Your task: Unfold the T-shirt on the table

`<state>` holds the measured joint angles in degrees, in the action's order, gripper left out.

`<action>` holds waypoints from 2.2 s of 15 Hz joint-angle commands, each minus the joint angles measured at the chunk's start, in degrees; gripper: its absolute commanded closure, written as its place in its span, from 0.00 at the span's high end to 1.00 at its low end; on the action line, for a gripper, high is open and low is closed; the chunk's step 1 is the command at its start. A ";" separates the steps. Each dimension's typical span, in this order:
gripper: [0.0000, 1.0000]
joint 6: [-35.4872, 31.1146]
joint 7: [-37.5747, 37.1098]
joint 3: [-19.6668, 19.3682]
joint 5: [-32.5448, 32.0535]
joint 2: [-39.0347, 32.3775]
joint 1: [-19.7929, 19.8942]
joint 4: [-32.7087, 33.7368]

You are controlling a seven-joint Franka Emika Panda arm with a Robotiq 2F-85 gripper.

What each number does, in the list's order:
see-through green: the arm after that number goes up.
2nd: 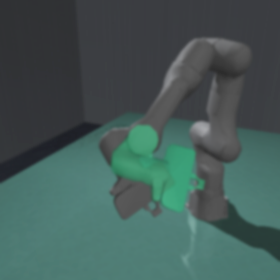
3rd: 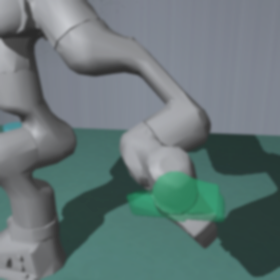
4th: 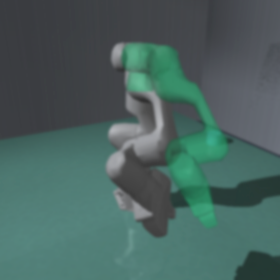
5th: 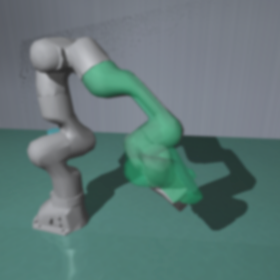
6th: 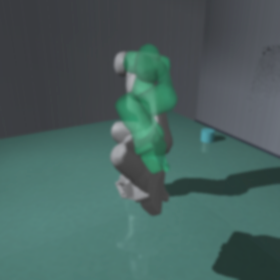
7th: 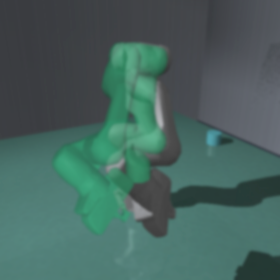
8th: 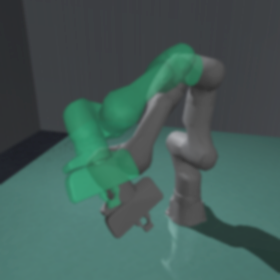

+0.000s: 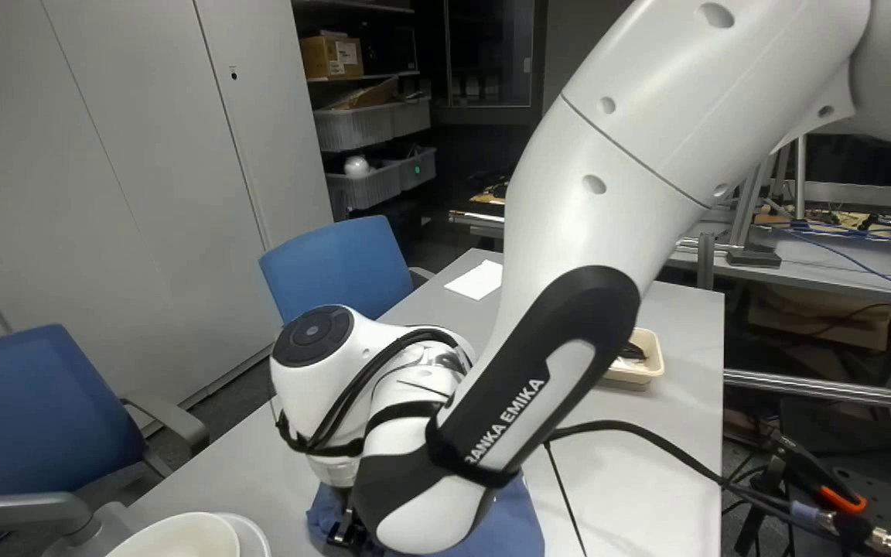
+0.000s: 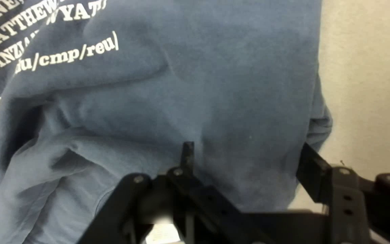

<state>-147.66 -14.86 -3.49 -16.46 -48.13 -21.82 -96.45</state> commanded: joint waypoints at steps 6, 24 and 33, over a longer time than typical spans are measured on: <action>0.06 -0.69 -1.00 -2.44 -1.42 -2.24 -1.87 3.94; 0.01 6.43 -16.46 -10.68 -7.75 29.95 -1.76 -32.10; 0.01 25.32 -11.02 5.50 -0.06 39.82 3.93 -44.41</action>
<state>-125.72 -28.67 -2.51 -19.43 -10.38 -20.43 -139.02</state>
